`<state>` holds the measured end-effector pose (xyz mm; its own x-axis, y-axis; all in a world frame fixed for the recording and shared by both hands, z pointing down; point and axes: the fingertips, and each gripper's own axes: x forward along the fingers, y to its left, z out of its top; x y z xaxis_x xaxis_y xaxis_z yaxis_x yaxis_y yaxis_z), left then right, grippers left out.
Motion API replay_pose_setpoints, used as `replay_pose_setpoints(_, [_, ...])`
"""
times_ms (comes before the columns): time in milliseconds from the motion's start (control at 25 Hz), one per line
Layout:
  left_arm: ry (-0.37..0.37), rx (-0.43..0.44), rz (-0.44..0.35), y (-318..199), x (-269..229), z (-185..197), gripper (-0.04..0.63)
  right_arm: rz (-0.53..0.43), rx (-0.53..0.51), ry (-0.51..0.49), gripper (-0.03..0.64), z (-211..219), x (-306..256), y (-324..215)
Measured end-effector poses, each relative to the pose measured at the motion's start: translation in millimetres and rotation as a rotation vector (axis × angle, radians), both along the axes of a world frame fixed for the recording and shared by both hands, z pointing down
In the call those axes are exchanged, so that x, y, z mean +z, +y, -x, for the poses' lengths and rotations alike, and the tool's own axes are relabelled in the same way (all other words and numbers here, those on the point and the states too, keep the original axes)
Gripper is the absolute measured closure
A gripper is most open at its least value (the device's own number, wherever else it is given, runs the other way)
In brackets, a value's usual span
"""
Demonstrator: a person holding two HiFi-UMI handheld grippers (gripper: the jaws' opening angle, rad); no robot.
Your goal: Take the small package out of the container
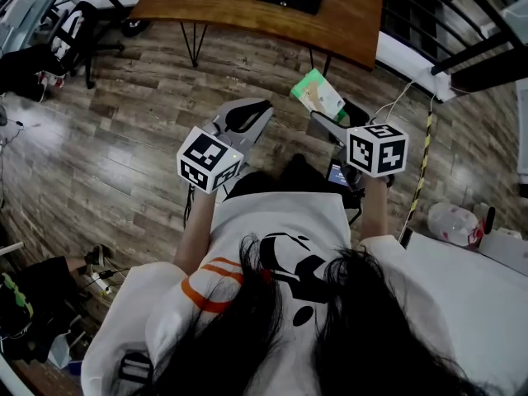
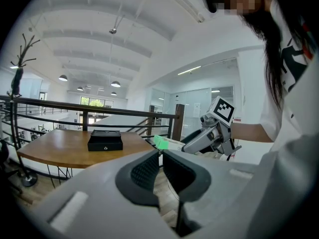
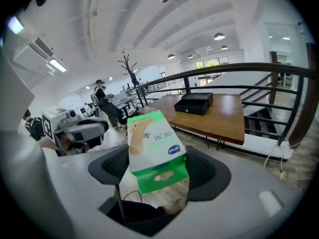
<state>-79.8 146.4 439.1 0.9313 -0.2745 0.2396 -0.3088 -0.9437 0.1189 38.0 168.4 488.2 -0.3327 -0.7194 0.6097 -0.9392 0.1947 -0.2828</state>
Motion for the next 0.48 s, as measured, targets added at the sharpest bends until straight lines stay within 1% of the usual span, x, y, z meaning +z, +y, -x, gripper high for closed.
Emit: replay_pose_setpoints(480, [-0.001,-0.009,0.007,-6.2,5.9,0.4,0.583,0.008,-0.005,0.0,0.236,-0.5,5.4,-6.2])
